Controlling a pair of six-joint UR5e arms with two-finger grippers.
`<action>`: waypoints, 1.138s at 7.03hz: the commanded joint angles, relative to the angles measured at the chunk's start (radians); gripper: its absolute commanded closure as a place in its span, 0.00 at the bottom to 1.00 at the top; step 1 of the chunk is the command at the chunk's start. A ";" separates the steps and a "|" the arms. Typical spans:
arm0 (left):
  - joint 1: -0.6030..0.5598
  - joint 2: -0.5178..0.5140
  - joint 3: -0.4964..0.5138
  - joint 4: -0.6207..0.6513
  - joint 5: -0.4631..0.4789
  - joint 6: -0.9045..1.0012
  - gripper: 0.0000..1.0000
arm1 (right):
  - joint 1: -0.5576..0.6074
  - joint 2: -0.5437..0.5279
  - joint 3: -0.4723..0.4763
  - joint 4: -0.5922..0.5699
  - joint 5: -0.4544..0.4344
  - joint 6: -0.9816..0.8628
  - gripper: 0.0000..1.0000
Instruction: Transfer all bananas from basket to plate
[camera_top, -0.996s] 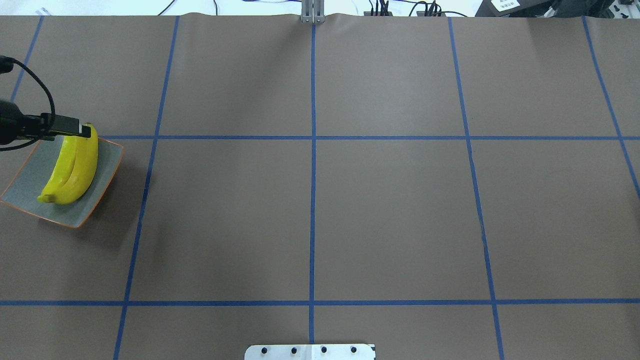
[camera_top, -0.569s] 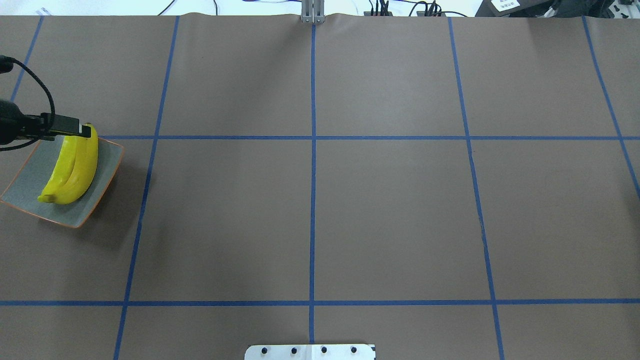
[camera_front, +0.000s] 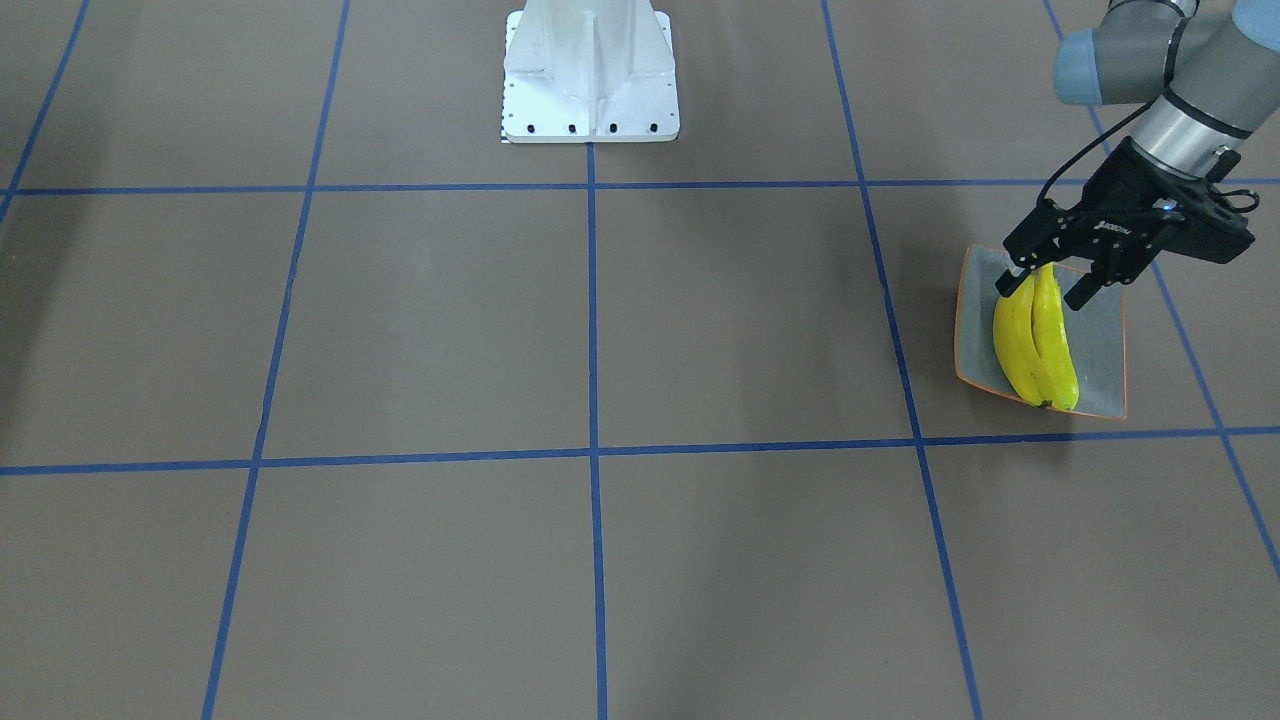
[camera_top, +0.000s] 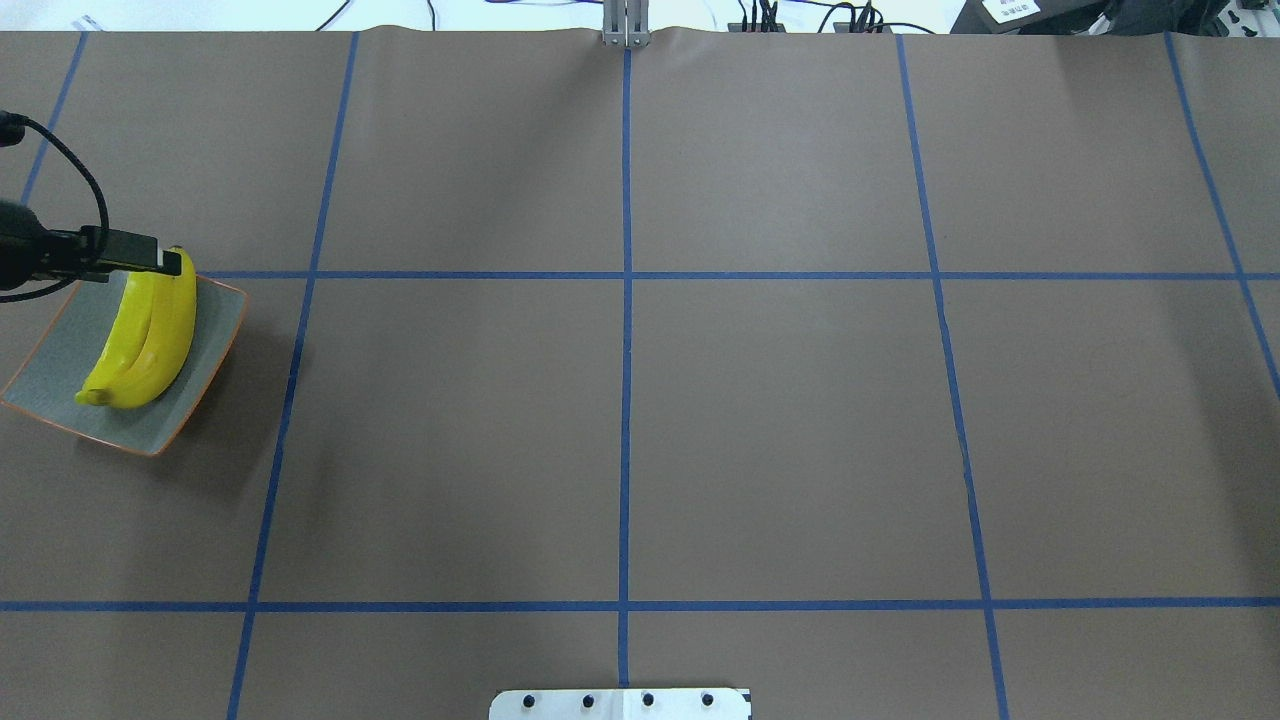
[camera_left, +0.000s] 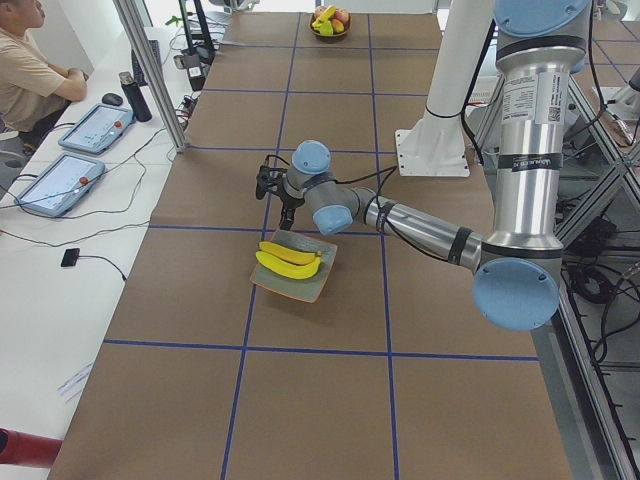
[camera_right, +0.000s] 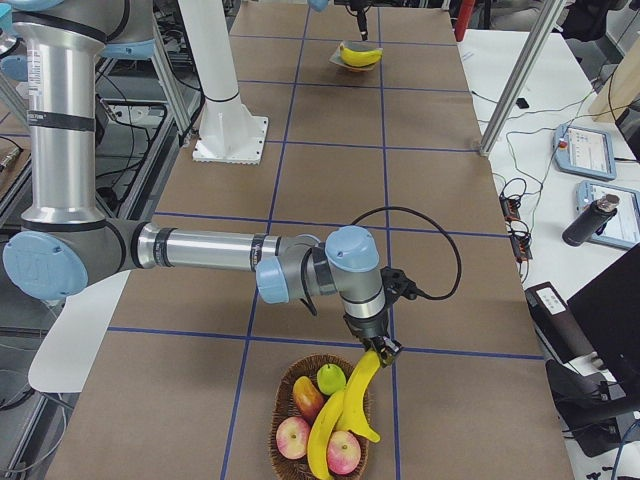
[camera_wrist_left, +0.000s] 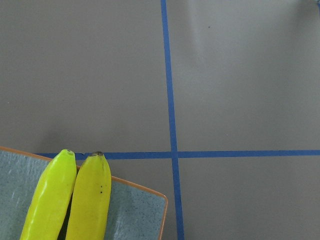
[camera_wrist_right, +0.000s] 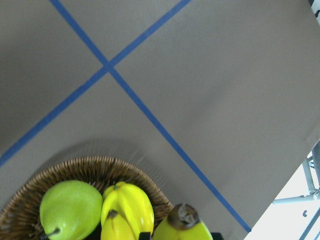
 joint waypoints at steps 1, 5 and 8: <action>0.001 -0.004 -0.008 0.000 -0.006 -0.006 0.01 | -0.034 0.087 0.017 -0.011 0.153 0.220 1.00; 0.001 -0.027 -0.016 0.002 -0.008 -0.010 0.00 | -0.227 0.240 0.156 -0.003 0.251 0.840 1.00; 0.001 -0.060 -0.037 0.000 -0.003 -0.094 0.00 | -0.428 0.466 0.167 0.004 0.217 1.355 1.00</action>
